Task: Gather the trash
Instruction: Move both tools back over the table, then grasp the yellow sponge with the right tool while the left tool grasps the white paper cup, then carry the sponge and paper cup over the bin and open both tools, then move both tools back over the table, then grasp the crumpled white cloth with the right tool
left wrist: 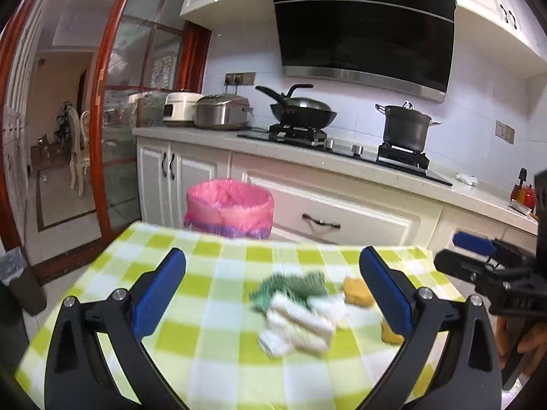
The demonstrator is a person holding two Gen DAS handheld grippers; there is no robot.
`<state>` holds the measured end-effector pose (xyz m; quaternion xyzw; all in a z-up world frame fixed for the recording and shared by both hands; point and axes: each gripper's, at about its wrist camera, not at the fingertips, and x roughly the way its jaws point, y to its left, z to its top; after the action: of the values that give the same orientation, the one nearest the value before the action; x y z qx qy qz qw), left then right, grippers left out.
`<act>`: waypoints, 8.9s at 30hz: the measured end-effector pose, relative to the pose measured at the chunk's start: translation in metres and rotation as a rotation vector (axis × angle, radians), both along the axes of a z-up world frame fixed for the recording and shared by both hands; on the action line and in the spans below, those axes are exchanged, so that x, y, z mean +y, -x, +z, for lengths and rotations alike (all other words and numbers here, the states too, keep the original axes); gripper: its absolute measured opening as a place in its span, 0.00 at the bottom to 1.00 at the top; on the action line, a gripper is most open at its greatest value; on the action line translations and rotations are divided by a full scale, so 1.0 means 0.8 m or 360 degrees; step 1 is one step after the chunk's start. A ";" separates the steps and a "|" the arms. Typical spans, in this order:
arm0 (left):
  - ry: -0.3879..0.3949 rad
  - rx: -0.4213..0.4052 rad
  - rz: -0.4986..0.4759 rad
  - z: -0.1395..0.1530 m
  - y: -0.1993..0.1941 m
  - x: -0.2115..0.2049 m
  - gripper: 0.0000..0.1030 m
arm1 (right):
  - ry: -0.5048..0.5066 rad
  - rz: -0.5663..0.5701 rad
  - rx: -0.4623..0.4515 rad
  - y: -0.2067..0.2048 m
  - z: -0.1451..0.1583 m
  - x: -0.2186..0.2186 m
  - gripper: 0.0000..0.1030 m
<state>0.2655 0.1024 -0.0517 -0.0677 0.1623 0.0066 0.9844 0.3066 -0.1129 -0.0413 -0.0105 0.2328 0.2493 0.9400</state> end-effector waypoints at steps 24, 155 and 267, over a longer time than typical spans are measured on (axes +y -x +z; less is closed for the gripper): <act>0.0051 0.0122 0.0216 -0.084 0.054 -0.002 0.95 | 0.0054 -0.0406 0.0278 -0.015 -0.132 -0.042 0.83; -0.0148 -0.0047 0.0090 0.007 -0.264 0.115 0.18 | -0.0080 0.0216 0.0029 -0.293 0.003 0.168 0.52; -0.0140 0.0305 0.0147 -0.089 -0.005 0.004 0.96 | 0.0146 0.0020 0.0561 -0.121 -0.174 0.044 0.33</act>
<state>0.2696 0.1056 -0.1231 -0.0309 0.2518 0.0656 0.9651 0.4031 -0.0781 -0.1807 -0.0109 0.4049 0.2421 0.8817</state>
